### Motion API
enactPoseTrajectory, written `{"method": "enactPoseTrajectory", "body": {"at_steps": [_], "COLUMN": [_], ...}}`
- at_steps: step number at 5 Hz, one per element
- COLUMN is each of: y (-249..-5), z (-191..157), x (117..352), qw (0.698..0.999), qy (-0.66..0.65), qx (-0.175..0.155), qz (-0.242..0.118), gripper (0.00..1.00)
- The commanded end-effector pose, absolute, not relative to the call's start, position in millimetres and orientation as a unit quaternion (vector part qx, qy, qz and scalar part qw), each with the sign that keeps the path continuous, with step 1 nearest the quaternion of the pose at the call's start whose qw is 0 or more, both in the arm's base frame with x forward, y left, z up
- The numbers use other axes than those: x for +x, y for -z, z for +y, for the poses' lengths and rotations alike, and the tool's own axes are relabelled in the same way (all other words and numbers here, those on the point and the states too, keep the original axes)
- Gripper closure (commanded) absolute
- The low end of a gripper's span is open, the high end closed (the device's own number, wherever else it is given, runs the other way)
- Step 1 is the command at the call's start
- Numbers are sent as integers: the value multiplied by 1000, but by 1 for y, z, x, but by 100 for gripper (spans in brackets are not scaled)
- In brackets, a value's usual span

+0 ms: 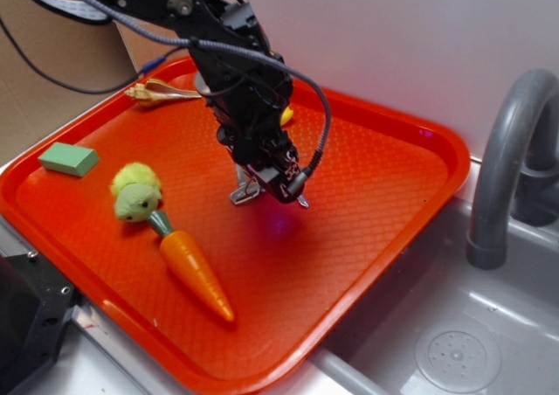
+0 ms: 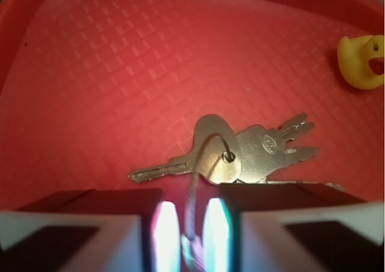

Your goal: Grab the silver keys.

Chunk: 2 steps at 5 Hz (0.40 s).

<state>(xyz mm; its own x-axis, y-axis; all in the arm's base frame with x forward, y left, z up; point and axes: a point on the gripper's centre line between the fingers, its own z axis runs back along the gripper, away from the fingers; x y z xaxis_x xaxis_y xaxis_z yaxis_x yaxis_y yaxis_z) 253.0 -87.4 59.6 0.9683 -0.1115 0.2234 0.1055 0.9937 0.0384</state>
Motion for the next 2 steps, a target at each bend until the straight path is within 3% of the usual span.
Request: {"method": "enactPoseTrajectory", "body": {"at_steps": [1,2], "y": [-83,-133], "z": [-88,-80], "x": [256,263], "qw": [988,984], "qy": [54,27], "qx": [36,10], "qz": [-143,-178], "gripper": [100,100]}}
